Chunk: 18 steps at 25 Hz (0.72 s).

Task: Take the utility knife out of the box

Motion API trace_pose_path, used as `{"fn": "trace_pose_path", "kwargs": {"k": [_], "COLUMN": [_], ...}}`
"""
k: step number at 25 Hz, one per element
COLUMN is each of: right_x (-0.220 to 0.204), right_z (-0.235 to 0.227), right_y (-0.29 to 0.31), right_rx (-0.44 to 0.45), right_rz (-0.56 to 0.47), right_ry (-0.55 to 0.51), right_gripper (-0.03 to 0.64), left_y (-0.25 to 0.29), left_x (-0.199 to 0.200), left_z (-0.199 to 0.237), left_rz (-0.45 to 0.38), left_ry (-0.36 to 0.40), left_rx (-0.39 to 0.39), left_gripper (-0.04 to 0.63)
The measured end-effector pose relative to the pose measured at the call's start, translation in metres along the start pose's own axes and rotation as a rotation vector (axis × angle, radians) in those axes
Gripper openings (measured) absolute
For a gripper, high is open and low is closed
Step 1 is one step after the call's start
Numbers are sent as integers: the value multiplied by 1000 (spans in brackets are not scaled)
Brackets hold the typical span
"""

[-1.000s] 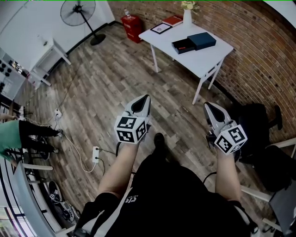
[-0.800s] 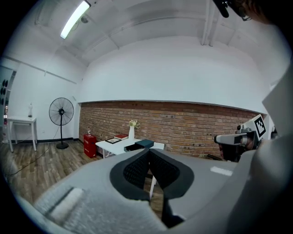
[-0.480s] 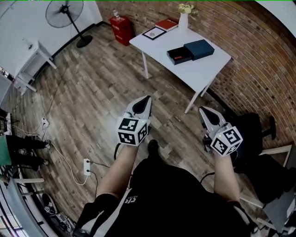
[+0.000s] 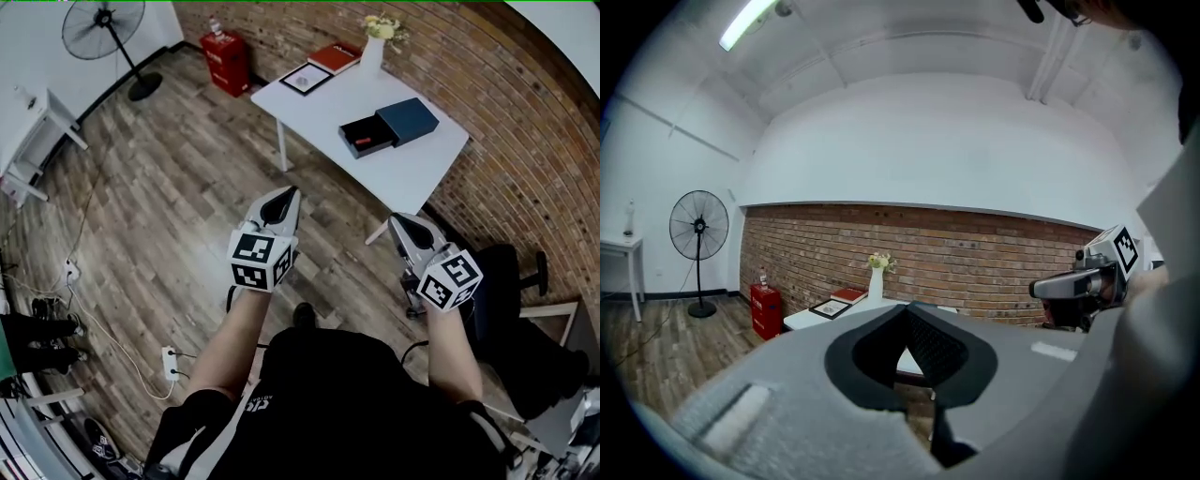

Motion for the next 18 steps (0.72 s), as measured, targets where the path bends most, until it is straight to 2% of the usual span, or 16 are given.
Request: {"fn": "trace_pose_path", "kwargs": {"k": [8, 18], "right_x": [6, -4], "right_z": [-21, -90], "right_y": [35, 87], "right_rx": [-22, -13], "right_rz": [5, -16], "right_ry": [-9, 34], "right_gripper": [2, 2], "left_y": [32, 103], "left_x": [-1, -10], "left_z": [30, 53], "left_rz": [10, 57], "left_ry": [-28, -28], "left_rx": [-19, -25], "left_gripper": [8, 8]}}
Point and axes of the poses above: the fingertips, and each gripper's own axes: y forward along the fingers, z to its left, x out of its top, the point moved 9 cm from there along -y, backward along the fingers, and after that the axes turned 11 degrees about -z, right-handed, at the moved point
